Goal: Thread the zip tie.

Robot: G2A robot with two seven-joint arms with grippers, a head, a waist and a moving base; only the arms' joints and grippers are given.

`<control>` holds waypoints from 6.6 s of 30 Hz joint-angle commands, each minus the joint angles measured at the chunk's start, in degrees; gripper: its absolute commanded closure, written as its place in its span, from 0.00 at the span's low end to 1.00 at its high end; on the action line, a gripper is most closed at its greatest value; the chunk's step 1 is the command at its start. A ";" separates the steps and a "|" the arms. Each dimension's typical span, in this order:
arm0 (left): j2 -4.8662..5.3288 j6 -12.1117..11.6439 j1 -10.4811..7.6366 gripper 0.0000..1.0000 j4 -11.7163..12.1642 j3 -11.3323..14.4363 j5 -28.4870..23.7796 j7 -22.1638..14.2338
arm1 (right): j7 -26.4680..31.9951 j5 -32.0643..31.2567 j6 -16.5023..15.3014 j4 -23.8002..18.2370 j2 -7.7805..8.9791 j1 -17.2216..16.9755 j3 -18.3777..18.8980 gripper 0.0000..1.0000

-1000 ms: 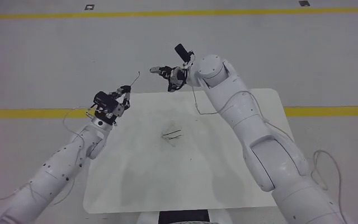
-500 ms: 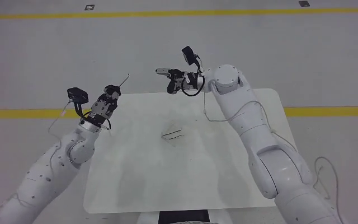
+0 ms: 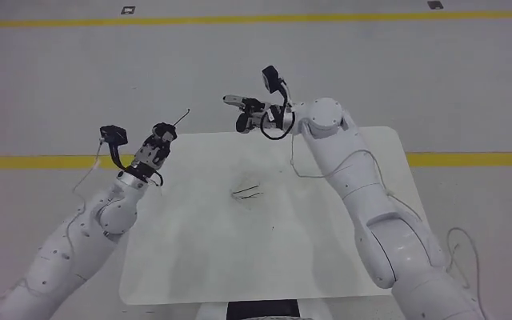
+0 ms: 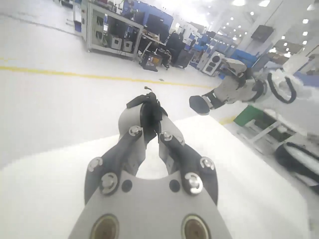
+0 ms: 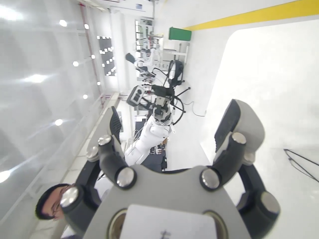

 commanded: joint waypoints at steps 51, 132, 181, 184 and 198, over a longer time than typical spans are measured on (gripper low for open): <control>-1.39 15.09 8.57 1.00 -3.82 -15.41 -78.50 -52.54 | 7.43 20.91 -8.32 4.74 -1.98 -5.19 -4.27 0.00; -1.94 17.65 8.39 1.00 -2.79 -16.23 -82.33 -57.66 | 0.63 26.88 -4.04 13.46 -5.52 -0.45 -10.01 0.83; -1.94 17.65 8.39 1.00 -2.79 -16.23 -82.33 -57.66 | 2.20 26.77 -4.04 12.40 -5.80 -0.85 -10.39 1.00; -1.94 17.65 8.39 1.00 -2.79 -16.23 -82.33 -57.66 | 2.20 26.65 -4.25 12.40 -5.76 -0.85 -10.32 1.00; -2.83 16.47 8.45 0.00 -3.38 -16.22 -82.59 -55.52 | 1.87 26.77 -4.66 10.07 -5.58 -2.34 -10.05 1.00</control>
